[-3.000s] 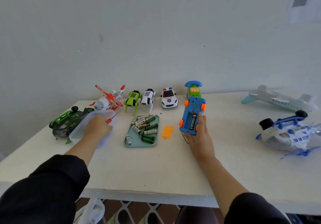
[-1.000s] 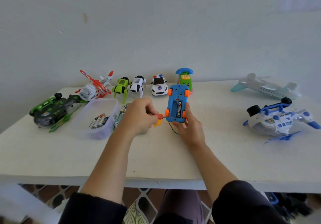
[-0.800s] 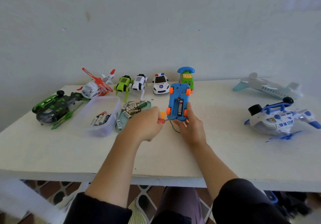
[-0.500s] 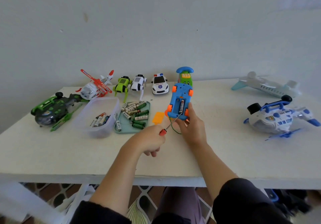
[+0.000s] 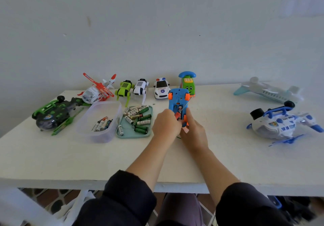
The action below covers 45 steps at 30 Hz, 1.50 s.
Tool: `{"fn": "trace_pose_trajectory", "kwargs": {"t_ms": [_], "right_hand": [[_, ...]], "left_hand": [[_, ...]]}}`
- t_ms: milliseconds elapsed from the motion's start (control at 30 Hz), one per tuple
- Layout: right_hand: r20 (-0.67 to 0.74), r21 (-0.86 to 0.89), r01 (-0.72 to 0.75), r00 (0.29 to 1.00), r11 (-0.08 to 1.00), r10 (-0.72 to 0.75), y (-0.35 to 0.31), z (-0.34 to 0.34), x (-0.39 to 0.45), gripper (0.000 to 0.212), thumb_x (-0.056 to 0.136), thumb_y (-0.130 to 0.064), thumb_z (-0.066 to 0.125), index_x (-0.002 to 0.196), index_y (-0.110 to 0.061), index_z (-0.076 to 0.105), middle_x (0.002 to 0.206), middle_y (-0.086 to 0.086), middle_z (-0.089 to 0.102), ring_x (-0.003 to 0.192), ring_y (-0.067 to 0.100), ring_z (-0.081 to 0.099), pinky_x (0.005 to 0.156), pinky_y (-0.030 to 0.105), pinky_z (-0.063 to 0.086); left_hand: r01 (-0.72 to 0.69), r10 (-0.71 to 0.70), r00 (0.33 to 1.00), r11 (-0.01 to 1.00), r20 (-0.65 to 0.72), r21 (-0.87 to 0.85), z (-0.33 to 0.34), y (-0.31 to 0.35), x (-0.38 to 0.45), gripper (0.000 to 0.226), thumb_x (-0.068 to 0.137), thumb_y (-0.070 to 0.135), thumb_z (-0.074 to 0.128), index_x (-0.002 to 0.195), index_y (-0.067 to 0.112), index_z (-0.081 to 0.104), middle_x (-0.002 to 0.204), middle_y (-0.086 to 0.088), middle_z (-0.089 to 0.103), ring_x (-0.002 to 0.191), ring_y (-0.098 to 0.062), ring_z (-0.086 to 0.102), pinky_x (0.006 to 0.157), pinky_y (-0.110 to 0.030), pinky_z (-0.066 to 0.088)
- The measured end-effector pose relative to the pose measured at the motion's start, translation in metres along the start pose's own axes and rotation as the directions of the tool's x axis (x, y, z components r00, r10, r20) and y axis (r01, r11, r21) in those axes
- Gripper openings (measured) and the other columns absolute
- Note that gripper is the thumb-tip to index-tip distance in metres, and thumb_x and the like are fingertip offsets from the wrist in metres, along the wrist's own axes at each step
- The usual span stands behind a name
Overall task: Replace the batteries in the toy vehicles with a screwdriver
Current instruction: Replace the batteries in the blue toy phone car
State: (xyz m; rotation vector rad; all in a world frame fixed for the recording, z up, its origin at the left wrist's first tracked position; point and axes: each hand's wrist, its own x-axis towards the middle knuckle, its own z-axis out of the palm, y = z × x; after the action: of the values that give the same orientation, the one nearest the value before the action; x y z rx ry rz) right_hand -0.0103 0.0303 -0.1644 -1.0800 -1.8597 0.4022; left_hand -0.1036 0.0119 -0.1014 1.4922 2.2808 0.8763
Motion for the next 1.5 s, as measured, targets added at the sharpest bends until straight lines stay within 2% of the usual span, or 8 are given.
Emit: {"fn": "trace_pose_trajectory", "kwargs": {"t_ms": [167, 433, 600, 800, 1000, 1167, 1300, 1500], "right_hand": [[-0.03, -0.005, 0.065, 0.997, 0.998, -0.065, 0.004, 0.003, 0.0, 0.072, 0.077, -0.007, 0.075, 0.139, 0.001, 0.039, 0.105, 0.012, 0.069, 0.084, 0.031, 0.066, 0.07, 0.024, 0.042], [-0.019, 0.09, -0.022, 1.0, 0.996, 0.023, 0.003, 0.001, 0.002, 0.065, 0.083, -0.022, 0.072, 0.139, -0.011, 0.04, 0.124, 0.002, 0.06, 0.106, 0.022, 0.061, 0.077, 0.024, 0.044], [0.075, 0.228, -0.104, 0.993, 0.968, 0.089, -0.004, -0.006, 0.004, 0.061, 0.085, -0.02, 0.068, 0.136, -0.011, 0.035, 0.151, 0.003, 0.028, 0.143, 0.021, 0.022, 0.082, 0.011, 0.03], [0.15, 0.264, -0.12, 0.985, 0.957, 0.082, -0.004, -0.003, 0.002, 0.058, 0.089, -0.022, 0.064, 0.137, -0.027, 0.032, 0.11, -0.015, 0.056, 0.098, 0.01, 0.059, 0.08, 0.028, 0.046], [0.173, 0.241, -0.114, 0.982, 0.964, 0.073, 0.001, 0.001, 0.003, 0.061, 0.09, -0.027, 0.062, 0.14, -0.034, 0.027, 0.13, -0.009, 0.052, 0.11, 0.007, 0.054, 0.088, 0.026, 0.043], [0.187, 0.286, -0.137, 0.979, 0.948, 0.085, 0.002, 0.001, 0.005, 0.069, 0.088, -0.023, 0.065, 0.144, -0.024, 0.025, 0.155, -0.005, 0.018, 0.137, -0.005, 0.015, 0.089, 0.004, 0.031], [0.204, 0.338, -0.157, 0.975, 0.928, 0.091, 0.0, 0.001, 0.005, 0.064, 0.088, -0.017, 0.065, 0.14, -0.012, 0.027, 0.111, -0.029, 0.047, 0.105, -0.009, 0.052, 0.088, 0.016, 0.043], [0.244, 0.282, -0.167, 0.965, 0.945, 0.097, 0.0, 0.0, 0.003, 0.066, 0.089, -0.016, 0.063, 0.138, -0.028, 0.021, 0.109, -0.018, 0.055, 0.089, -0.009, 0.057, 0.077, 0.005, 0.043]], "left_hand": [[-0.01, 0.0, 0.999, 0.977, -0.045, -0.212, -0.002, -0.007, 0.004, 0.017, 0.083, 0.021, 0.064, 0.077, 0.006, 0.066, 0.061, -0.002, 0.052, 0.059, -0.022, 0.051, 0.044, -0.025, 0.031], [-0.027, -0.119, 0.967, 0.833, -0.226, -0.553, -0.042, -0.016, 0.011, 0.043, 0.077, 0.028, 0.072, 0.051, 0.019, 0.039, 0.047, 0.003, 0.037, 0.047, -0.017, 0.034, 0.053, -0.027, 0.033], [0.056, -0.192, 0.867, 0.955, -0.46, -0.293, -0.092, -0.078, 0.034, 0.03, 0.085, 0.029, 0.062, 0.062, 0.015, 0.049, 0.06, -0.002, 0.05, 0.062, -0.023, 0.049, 0.056, -0.026, 0.036], [0.364, -0.36, 0.849, 0.929, -0.387, -0.065, -0.109, -0.128, 0.049, 0.031, 0.086, 0.026, 0.059, 0.105, 0.003, 0.062, 0.1, -0.018, 0.064, 0.093, -0.037, 0.058, 0.072, -0.038, 0.043], [0.08, -0.007, 0.949, 0.973, -0.316, 0.218, -0.084, -0.109, 0.039, 0.024, 0.095, 0.014, 0.047, 0.115, 0.003, 0.056, 0.098, -0.014, 0.06, 0.078, -0.025, 0.053, 0.063, -0.034, 0.042], [0.134, -0.04, 0.979, 0.868, -0.202, 0.478, -0.077, -0.111, 0.038, 0.022, 0.093, 0.005, 0.044, 0.113, 0.004, 0.054, 0.104, -0.016, 0.06, 0.093, -0.032, 0.057, 0.071, -0.037, 0.045], [0.17, -0.079, 0.981, 0.795, -0.178, 0.582, -0.083, -0.118, 0.044, 0.023, 0.093, 0.004, 0.045, 0.113, 0.004, 0.056, 0.105, -0.015, 0.061, 0.095, -0.032, 0.06, 0.078, -0.038, 0.051], [0.209, -0.168, 0.978, 0.742, -0.125, 0.637, -0.086, -0.139, 0.047, 0.035, 0.092, 0.007, 0.043, 0.127, 0.01, 0.051, 0.12, -0.011, 0.056, 0.11, -0.028, 0.055, 0.084, -0.036, 0.046]]}}
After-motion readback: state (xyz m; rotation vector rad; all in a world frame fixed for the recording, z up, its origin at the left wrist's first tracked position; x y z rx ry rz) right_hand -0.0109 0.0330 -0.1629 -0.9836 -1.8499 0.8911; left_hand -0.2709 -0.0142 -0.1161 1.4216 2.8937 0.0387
